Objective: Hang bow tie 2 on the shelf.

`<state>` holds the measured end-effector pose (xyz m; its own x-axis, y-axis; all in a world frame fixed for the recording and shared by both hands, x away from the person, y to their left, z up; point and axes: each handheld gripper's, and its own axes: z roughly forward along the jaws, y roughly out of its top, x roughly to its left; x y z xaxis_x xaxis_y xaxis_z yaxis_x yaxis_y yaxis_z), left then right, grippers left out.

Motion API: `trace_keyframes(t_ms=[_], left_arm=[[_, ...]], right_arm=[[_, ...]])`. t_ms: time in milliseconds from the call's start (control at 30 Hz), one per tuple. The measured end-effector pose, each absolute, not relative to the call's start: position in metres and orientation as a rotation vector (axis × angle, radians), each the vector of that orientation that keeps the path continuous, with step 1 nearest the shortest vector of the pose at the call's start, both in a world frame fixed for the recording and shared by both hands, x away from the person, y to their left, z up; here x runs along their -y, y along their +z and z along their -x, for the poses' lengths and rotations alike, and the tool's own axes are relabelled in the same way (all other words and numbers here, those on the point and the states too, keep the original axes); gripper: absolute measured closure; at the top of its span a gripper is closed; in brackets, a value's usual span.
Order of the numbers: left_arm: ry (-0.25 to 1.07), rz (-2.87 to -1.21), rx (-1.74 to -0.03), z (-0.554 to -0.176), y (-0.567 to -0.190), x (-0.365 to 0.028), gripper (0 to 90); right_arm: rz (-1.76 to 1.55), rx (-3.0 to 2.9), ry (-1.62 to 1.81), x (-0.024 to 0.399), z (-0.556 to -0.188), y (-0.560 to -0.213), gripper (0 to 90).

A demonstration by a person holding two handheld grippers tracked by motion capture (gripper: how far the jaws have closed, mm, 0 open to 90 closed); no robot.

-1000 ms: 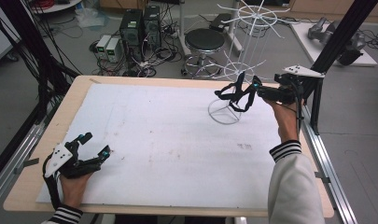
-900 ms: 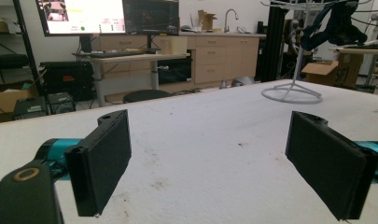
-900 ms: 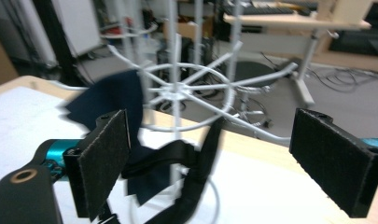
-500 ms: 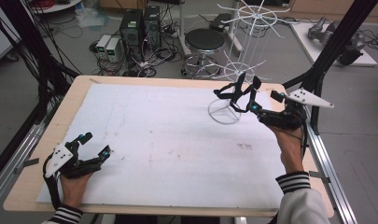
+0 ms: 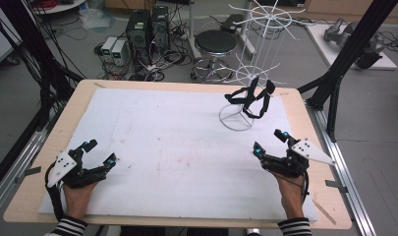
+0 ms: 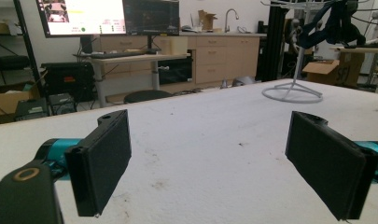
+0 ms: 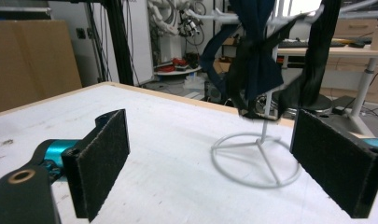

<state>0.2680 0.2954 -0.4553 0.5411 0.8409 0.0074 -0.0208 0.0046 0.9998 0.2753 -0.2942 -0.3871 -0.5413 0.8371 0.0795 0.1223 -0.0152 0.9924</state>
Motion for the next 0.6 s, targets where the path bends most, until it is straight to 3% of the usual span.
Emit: trace_keyframes(t_ms=[600], left_arm=[[0.792,-1.412,-0.763,-0.268,-0.455,-0.295,14.6]], right_arm=[[-0.955,-1.622,1.56,0.281,-0.256,-0.451,11.3]])
